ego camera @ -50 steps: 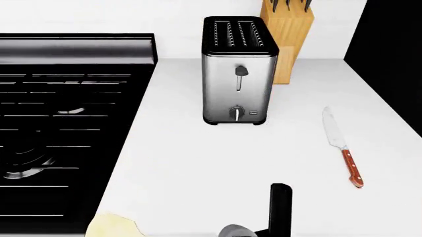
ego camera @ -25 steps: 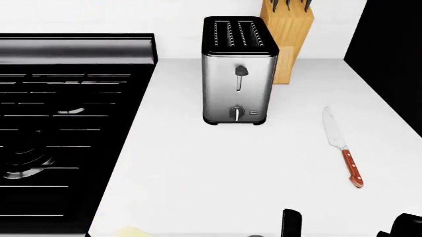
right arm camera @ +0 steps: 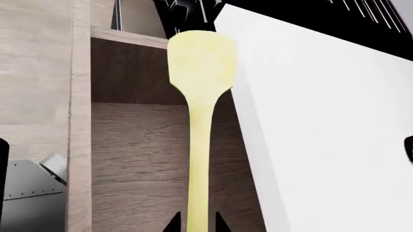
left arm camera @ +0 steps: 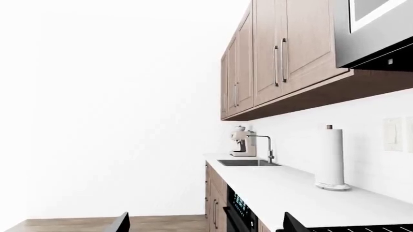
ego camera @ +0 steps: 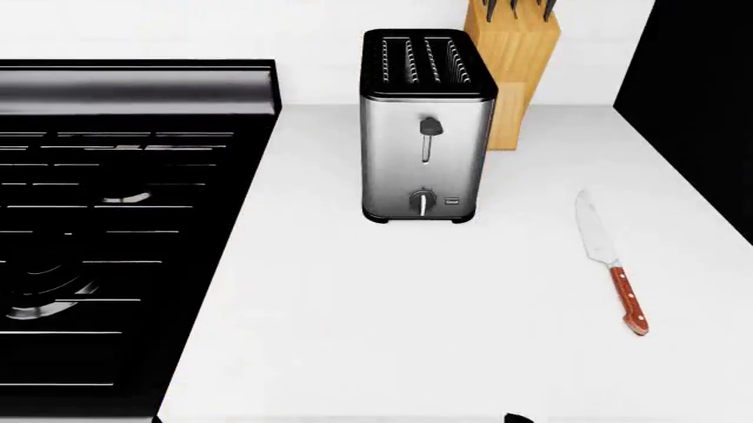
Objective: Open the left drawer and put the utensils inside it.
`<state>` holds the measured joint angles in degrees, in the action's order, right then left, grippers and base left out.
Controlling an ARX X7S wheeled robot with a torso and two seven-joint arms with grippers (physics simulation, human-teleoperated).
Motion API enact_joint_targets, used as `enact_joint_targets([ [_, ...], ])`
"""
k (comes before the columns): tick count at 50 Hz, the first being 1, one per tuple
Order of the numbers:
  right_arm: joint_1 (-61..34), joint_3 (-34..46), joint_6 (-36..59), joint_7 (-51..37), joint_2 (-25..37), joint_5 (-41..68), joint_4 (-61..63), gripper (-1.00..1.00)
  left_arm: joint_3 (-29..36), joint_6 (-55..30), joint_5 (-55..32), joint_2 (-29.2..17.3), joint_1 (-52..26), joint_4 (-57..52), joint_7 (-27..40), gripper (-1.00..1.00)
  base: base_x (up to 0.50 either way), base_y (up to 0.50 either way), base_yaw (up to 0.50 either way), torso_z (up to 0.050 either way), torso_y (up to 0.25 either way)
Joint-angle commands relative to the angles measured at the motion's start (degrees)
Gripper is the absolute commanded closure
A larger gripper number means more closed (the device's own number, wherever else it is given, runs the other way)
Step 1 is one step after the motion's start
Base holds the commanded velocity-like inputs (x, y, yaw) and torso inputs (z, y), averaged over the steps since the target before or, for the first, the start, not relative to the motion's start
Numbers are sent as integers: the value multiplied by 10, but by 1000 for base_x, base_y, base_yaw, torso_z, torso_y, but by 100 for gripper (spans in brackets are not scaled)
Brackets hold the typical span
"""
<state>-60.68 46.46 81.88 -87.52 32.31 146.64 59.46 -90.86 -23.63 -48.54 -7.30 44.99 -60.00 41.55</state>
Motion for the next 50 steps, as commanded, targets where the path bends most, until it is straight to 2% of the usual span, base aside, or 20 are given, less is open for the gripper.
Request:
enact_joint_targets([
  [1,41,-6,22,3,5,-13,-4,100,-4,-2,-2,0,0,0,-1,-100,0,0,0,0,0],
  [18,92,-22,57,49,30,-48,-27,100,4,1,5,-2,0,0,3,-100,0,0,0,0,0],
  [42,85,-49,61,91,77,-56,-37,100,-17,-5,-12,0,0,0,-2,-100,0,0,0,0,0],
  [43,79,-51,59,91,77,-58,-37,-100,-21,-6,-13,-1,0,0,-3,-100,0,0,0,0,0],
  [50,63,-32,48,93,83,-56,-31,-100,-18,-7,-13,-2,0,0,-2,-100,0,0,0,0,0],
])
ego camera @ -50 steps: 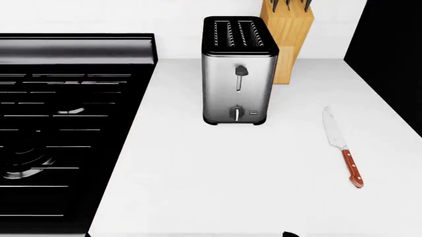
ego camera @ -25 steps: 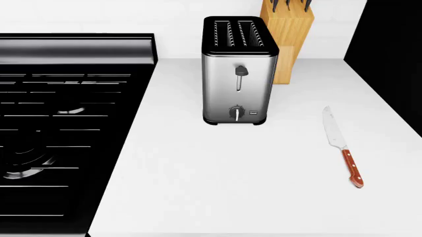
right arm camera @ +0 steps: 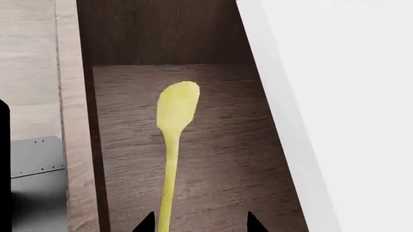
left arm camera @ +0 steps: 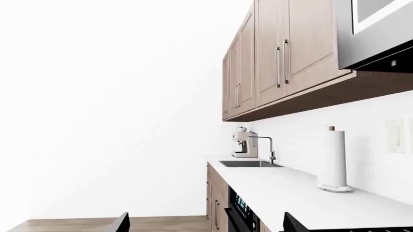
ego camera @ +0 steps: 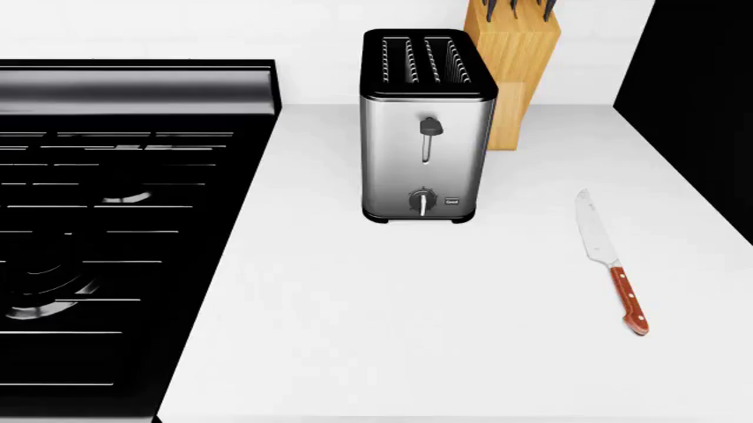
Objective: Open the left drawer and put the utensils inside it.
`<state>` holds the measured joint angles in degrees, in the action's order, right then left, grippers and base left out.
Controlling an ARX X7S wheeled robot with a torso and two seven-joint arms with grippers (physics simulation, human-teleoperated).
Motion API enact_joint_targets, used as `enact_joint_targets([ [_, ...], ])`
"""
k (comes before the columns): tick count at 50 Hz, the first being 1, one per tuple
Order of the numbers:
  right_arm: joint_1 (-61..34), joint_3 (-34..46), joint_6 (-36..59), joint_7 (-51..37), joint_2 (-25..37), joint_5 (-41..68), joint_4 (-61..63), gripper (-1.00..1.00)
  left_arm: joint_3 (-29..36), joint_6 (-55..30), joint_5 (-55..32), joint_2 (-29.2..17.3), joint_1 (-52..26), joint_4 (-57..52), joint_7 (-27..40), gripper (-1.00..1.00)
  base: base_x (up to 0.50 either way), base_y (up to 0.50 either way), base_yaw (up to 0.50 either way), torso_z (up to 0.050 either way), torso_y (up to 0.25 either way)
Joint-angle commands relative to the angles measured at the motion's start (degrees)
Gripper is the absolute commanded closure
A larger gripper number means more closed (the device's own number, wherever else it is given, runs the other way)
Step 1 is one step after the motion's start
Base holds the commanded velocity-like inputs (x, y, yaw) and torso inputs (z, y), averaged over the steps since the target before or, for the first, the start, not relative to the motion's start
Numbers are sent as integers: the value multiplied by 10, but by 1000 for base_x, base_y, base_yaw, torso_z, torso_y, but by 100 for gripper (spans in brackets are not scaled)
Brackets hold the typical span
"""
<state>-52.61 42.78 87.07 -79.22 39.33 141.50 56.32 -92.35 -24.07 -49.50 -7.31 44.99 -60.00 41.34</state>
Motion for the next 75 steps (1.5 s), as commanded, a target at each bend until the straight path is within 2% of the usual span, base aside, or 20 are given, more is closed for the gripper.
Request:
enact_joint_targets([
  [1,-18,4,-4,11,13,-5,1,-100,-4,-3,-3,-2,0,0,1,-100,0,0,0,0,0],
  [11,-28,15,-15,13,15,-7,9,-100,4,0,0,-2,0,0,2,-100,0,0,0,0,0],
  [23,-80,52,-64,-25,-8,32,33,-100,6,0,1,-2,0,0,3,-100,0,0,0,0,0],
  [32,-112,23,-86,-80,-28,108,34,-100,-1,-3,-8,-2,0,0,2,-100,0,0,0,0,0],
  [44,-190,-17,-107,-80,-14,150,29,-100,-13,-7,-24,0,0,0,1,-100,0,0,0,0,0],
  [50,-229,-79,-106,-68,-10,146,11,-100,-13,-9,-24,-2,0,0,3,-100,0,0,0,0,0],
  [54,-208,-120,-50,-55,3,108,-18,-100,-7,-8,-19,-3,0,0,4,-100,0,0,0,0,0],
  [63,-178,-179,-27,-35,38,76,-86,-100,0,-7,-14,-5,0,0,6,-100,0,0,0,0,0],
  [75,-153,-166,-16,-35,68,17,-129,-100,0,-4,-13,-1,0,0,4,-100,0,0,0,0,0],
])
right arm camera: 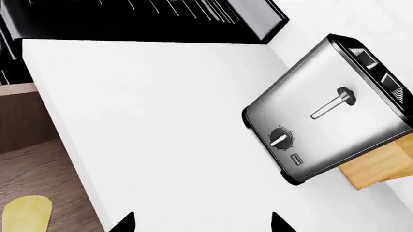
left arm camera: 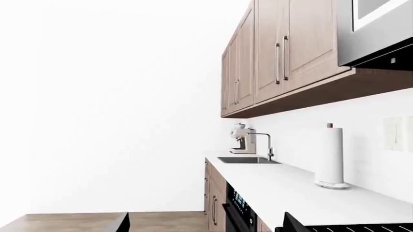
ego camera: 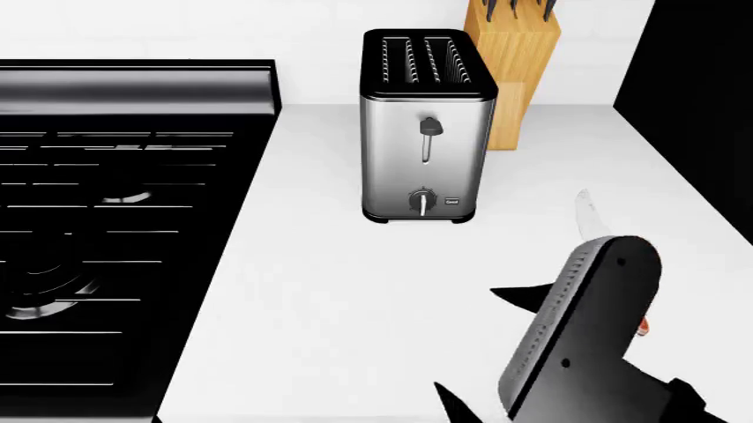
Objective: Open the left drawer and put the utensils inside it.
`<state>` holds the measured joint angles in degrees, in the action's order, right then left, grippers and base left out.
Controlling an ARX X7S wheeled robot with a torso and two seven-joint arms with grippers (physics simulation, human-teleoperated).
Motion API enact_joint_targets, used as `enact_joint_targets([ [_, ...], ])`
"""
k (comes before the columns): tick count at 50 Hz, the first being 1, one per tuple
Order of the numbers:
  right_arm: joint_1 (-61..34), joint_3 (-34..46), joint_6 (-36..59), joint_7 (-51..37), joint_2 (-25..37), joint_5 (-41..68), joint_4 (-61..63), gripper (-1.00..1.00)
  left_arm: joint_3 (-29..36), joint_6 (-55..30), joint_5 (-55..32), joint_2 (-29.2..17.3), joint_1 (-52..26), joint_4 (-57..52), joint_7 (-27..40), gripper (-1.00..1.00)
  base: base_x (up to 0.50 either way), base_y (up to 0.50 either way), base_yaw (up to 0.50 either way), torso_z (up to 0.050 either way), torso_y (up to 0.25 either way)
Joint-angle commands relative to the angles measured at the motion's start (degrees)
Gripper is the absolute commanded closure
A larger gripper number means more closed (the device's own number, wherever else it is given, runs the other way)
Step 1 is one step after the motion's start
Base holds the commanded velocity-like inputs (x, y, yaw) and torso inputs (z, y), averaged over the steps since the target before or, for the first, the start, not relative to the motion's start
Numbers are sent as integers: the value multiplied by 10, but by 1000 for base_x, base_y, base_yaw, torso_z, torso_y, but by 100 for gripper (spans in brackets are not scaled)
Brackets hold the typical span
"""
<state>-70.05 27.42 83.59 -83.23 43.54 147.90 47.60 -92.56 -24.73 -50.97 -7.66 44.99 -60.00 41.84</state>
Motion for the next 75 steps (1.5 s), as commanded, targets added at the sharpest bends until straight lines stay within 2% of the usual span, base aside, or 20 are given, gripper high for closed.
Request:
enact_joint_targets([
  [1,24,-11,18,5,28,-52,-45,-100,2,3,3,2,0,0,-1,-100,0,0,0,0,0],
  [15,71,-40,20,37,36,-128,-130,-100,5,2,4,2,0,0,1,-100,0,0,0,0,0],
  [24,61,-32,4,40,44,-173,-203,-100,-1,-1,0,2,0,0,-1,-100,0,0,0,0,0],
  [33,94,-90,-17,68,56,-237,-252,-100,7,0,8,1,0,0,-2,-100,0,0,0,0,0],
  [61,122,-72,-103,36,65,-276,-331,-100,16,3,13,1,0,0,2,-100,0,0,0,0,0],
  [75,123,-80,-132,56,59,-317,-383,-100,13,2,10,2,0,0,1,-100,0,0,0,0,0],
])
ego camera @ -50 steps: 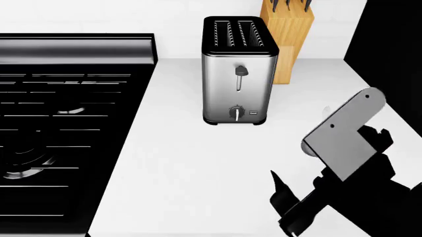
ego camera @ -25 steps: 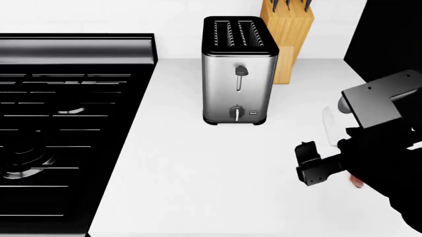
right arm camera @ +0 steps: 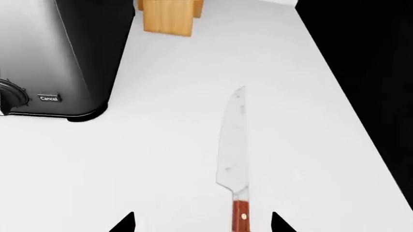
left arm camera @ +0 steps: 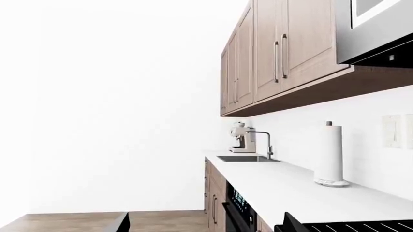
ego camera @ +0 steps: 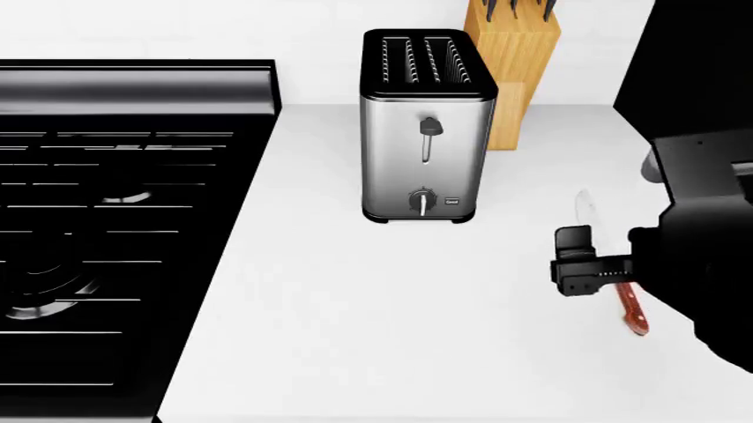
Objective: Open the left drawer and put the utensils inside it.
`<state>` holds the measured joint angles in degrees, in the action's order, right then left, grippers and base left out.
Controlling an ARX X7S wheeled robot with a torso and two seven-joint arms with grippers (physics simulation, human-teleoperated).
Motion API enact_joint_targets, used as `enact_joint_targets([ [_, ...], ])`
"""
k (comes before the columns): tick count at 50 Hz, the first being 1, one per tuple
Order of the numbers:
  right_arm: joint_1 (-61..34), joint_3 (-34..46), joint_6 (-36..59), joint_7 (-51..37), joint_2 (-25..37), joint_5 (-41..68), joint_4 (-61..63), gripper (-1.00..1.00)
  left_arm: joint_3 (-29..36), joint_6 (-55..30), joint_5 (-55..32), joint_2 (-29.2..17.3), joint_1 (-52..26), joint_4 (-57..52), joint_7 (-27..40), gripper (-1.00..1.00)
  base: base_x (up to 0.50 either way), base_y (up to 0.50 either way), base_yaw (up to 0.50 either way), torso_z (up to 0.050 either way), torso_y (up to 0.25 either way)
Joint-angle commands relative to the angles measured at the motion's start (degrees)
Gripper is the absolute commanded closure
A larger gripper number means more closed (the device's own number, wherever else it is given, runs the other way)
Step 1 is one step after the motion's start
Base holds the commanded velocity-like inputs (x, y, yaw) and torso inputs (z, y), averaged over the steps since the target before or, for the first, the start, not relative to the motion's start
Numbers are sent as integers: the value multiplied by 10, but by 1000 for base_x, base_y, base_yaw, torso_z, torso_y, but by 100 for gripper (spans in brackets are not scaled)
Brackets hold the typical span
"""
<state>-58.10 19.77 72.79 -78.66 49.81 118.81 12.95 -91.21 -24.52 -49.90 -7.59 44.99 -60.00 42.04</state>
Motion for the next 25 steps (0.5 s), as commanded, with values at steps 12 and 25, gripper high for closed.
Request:
enact_joint_targets([
  [12,-42,24,-10,29,-22,-52,-120,-100,-5,-2,-1,0,0,0,-2,-100,0,0,0,0,0],
  [25,-60,65,23,67,-41,-72,-184,-100,11,-1,11,-1,0,0,2,-100,0,0,0,0,0],
])
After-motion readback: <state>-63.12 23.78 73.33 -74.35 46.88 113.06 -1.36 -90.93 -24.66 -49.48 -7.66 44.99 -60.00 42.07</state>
